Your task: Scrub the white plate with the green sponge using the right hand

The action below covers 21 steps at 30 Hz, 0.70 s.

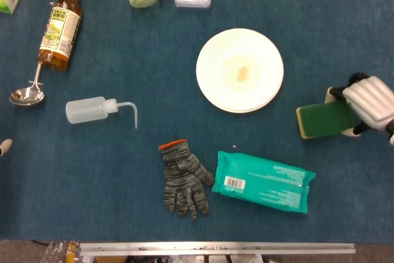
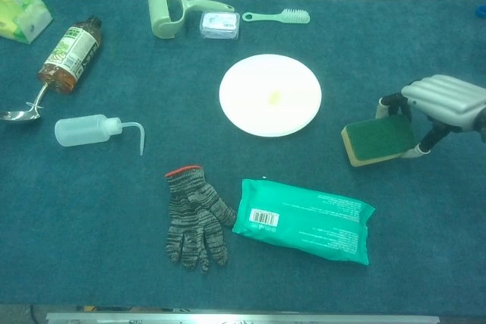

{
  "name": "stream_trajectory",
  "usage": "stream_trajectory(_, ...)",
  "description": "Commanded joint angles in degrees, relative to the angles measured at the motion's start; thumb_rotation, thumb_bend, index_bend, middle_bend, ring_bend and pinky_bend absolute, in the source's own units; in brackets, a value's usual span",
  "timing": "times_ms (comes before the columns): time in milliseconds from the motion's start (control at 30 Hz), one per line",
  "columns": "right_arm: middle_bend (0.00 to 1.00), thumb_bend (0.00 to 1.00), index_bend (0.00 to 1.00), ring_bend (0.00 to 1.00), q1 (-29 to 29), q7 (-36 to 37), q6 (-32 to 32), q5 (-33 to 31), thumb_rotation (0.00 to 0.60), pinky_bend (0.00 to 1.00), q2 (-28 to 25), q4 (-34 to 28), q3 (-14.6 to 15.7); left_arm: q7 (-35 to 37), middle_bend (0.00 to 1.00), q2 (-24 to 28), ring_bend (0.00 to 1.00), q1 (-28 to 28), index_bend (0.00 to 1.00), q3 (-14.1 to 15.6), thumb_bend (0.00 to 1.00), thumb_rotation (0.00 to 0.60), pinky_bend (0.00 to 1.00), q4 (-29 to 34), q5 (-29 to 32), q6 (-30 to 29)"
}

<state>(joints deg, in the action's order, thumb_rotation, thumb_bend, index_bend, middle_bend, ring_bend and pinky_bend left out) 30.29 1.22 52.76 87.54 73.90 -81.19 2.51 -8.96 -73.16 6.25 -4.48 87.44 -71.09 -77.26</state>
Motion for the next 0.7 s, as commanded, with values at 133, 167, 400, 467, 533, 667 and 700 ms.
stream_trajectory(133,0.63,0.08,0.43,0.51,1.09,1.00,1.27,-1.59,0.600,0.25,-1.42,-1.67,-3.13,0.10,0.00,0.17,0.00,-0.18,0.05,-0.03,0.00,0.600,0.04,0.25,-0.16,-0.38)
stream_trajectory(167,0.63,0.08,0.43,0.51,1.54,0.96,0.74,-2.42,0.600,0.25,-1.53,-1.71,-3.79,0.24,0.00,0.14,0.00,-0.20,0.05,-0.04,0.00,0.600,0.04,0.23,-0.22,-0.41)
stream_trajectory(400,0.63,0.08,0.43,0.51,5.31,-1.72,-5.00,-8.78,0.600,0.25,0.21,0.76,-7.34,0.95,0.00,-0.16,0.00,-0.24,0.05,0.04,0.00,0.600,0.04,-0.23,-0.47,-0.28)
stream_trajectory(467,0.63,0.08,0.43,0.51,6.66,-2.60,-6.78,-10.35,0.600,0.25,1.51,2.58,-8.16,1.29,0.00,-0.23,0.00,-0.37,0.05,0.09,0.00,0.600,0.04,-0.43,-0.59,-0.40)
stream_trajectory(533,0.63,0.08,0.43,0.51,7.84,-3.22,-8.35,-11.71,0.600,0.25,2.72,4.18,-8.83,1.62,0.00,-0.17,0.00,-0.49,0.05,0.08,0.00,0.600,0.04,-0.53,-0.62,-0.49)
stream_trajectory(667,0.63,0.08,0.43,0.51,10.51,-3.94,-11.41,-14.38,0.600,0.25,5.38,7.41,-10.38,2.35,0.00,-0.14,0.00,-0.77,0.05,0.11,0.00,0.600,0.04,-0.78,-0.58,-0.57)
stream_trajectory(700,0.63,0.08,0.43,0.51,11.04,-4.05,-11.84,-14.76,0.600,0.25,5.89,7.99,-10.69,2.56,0.00,-0.15,0.00,-0.76,0.05,0.08,0.00,0.600,0.04,-0.96,-0.53,-0.45)
